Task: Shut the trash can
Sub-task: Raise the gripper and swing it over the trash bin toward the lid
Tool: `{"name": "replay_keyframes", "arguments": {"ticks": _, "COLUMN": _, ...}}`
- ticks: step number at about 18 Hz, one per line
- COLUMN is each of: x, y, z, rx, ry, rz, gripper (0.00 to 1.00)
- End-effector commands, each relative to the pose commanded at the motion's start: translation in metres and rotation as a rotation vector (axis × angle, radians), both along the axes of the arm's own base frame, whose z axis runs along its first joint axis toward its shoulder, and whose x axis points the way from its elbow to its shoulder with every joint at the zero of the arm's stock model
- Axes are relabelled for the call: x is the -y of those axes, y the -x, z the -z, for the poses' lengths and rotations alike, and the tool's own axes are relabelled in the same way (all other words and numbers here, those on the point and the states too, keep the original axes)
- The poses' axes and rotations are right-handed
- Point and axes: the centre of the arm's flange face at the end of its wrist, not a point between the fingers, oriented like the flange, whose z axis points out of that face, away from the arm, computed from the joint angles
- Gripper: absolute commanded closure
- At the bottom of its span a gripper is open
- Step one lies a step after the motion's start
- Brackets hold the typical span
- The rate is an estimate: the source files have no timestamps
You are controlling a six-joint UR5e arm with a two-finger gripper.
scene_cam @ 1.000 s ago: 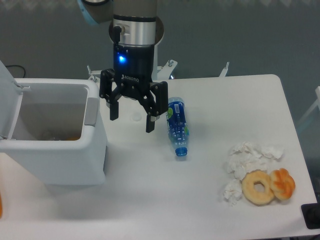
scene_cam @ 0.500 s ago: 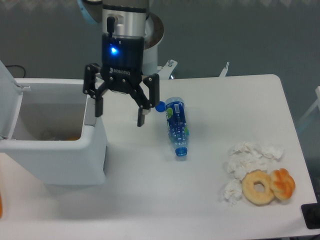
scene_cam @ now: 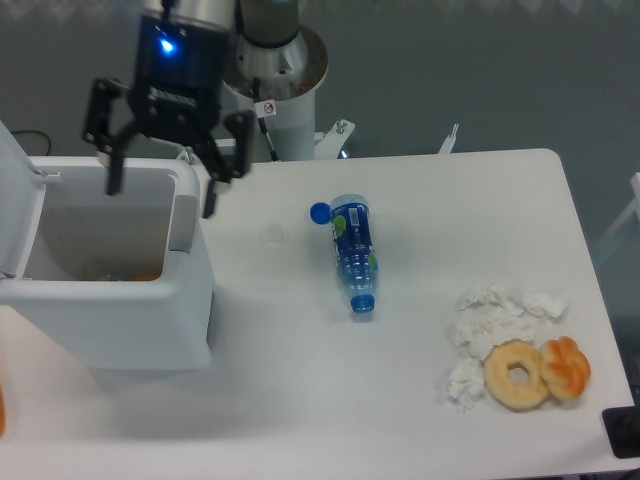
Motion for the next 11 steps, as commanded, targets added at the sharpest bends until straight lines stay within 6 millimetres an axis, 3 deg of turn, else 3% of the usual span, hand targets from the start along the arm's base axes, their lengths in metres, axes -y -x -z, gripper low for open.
{"name": "replay_keyframes", "arguments": {"ticks": 4, "x": 0.003, "y": -0.017, "z": -0.017, "rx": 0.07, "ry": -0.052, "rz": 0.027, "gripper": 0.0}}
{"name": "replay_keyframes", "arguments": {"ticks": 11, "x": 0.006, "y": -0.068, "z": -0.033, "rx": 0.134, "ry": -0.102, "rz": 0.137, "gripper": 0.0}}
